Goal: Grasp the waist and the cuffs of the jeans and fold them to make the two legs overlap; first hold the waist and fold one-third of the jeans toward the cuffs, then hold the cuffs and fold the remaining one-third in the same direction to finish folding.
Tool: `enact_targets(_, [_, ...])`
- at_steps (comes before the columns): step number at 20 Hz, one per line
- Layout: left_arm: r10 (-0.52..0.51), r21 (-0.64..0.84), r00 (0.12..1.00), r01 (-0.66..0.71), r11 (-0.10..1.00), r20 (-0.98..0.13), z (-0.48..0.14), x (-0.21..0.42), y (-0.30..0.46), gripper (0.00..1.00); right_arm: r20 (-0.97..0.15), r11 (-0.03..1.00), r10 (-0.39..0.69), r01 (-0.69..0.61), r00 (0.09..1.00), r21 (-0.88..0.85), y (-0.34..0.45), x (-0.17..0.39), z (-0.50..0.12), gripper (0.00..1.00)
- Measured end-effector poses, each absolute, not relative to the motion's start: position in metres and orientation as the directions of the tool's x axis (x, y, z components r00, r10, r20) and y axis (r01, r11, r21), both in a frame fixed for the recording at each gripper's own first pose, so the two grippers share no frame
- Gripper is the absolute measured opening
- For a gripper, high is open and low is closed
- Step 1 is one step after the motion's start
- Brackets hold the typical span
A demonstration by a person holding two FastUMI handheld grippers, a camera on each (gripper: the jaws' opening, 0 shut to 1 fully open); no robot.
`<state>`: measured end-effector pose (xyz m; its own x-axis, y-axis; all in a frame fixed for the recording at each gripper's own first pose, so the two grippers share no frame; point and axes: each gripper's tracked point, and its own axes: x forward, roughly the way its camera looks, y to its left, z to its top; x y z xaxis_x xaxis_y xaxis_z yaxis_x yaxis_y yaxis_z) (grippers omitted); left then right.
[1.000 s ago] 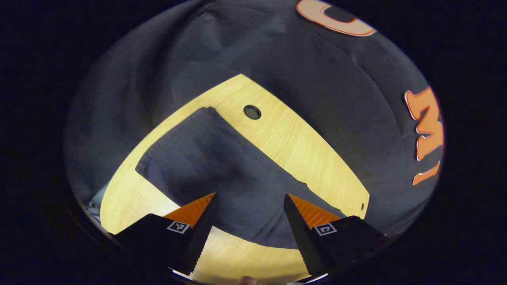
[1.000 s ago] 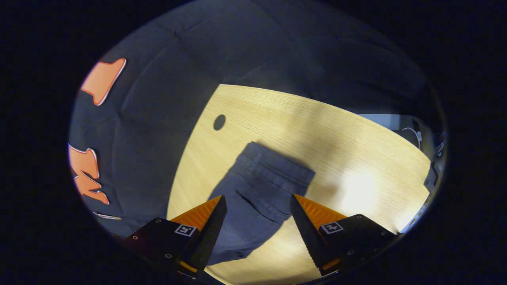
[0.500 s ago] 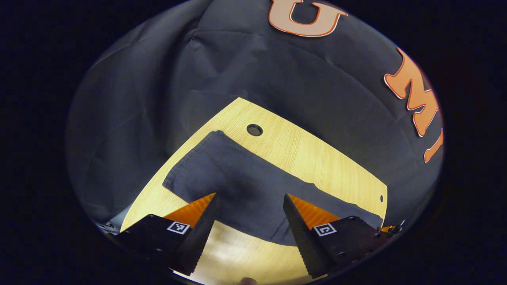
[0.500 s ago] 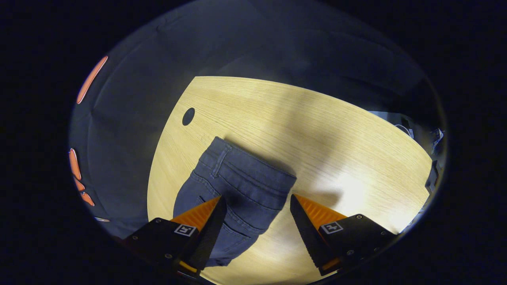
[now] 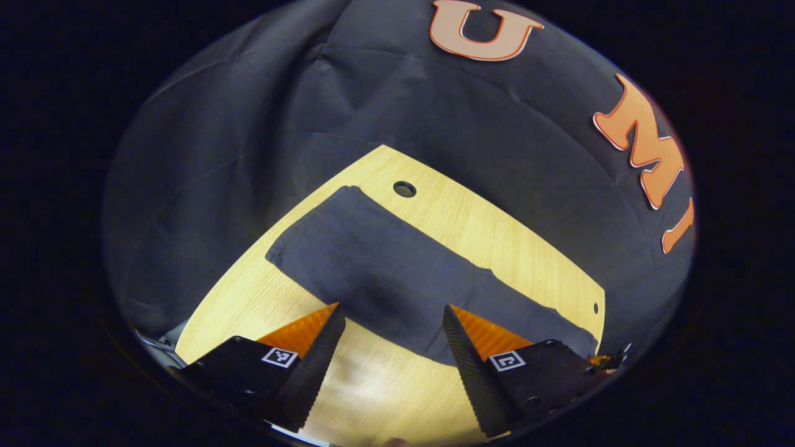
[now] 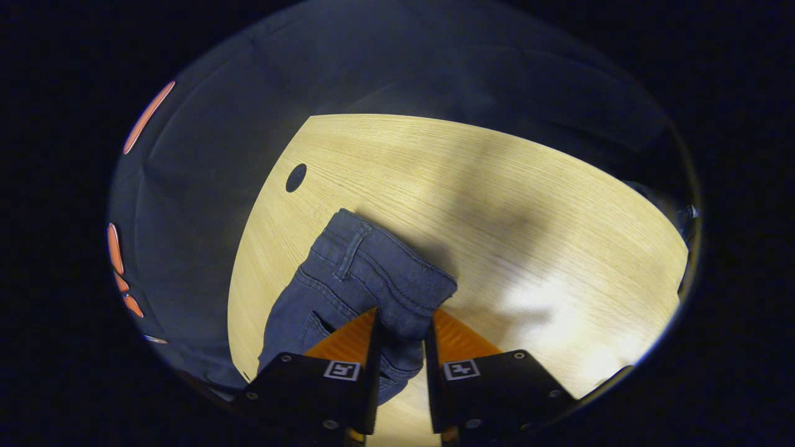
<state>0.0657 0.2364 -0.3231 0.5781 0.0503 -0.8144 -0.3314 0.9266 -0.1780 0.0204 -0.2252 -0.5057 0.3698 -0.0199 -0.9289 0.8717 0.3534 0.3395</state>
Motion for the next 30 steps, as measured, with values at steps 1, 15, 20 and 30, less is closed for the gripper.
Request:
enact_targets(1, [0.062,-0.160,0.578,-0.325,0.932,-0.814,-0.326,0.063,0.236,0.95,-0.929,0.368,-0.028,0.868,0.368,0.333,-0.224,0.022,-0.508,0.23])
enact_targets(15, [-0.020,-0.164,0.675,-0.150,0.975,-0.737,-0.299,0.073,0.211,0.95,-0.813,0.572,-0.129,0.712,0.567,0.406,-0.192,0.053,-0.394,0.12])
enact_targets(20, [-0.074,-0.214,0.678,-0.125,0.969,-0.731,-0.301,0.076,0.211,0.95,-0.781,0.676,-0.152,0.640,0.605,0.364,-0.158,0.070,-0.348,0.12])
enact_targets(30, [-0.101,-0.283,0.677,-0.163,0.945,-0.729,-0.299,0.065,0.246,0.95,-0.735,0.780,-0.083,0.504,0.673,0.372,-0.067,0.109,-0.309,0.12])
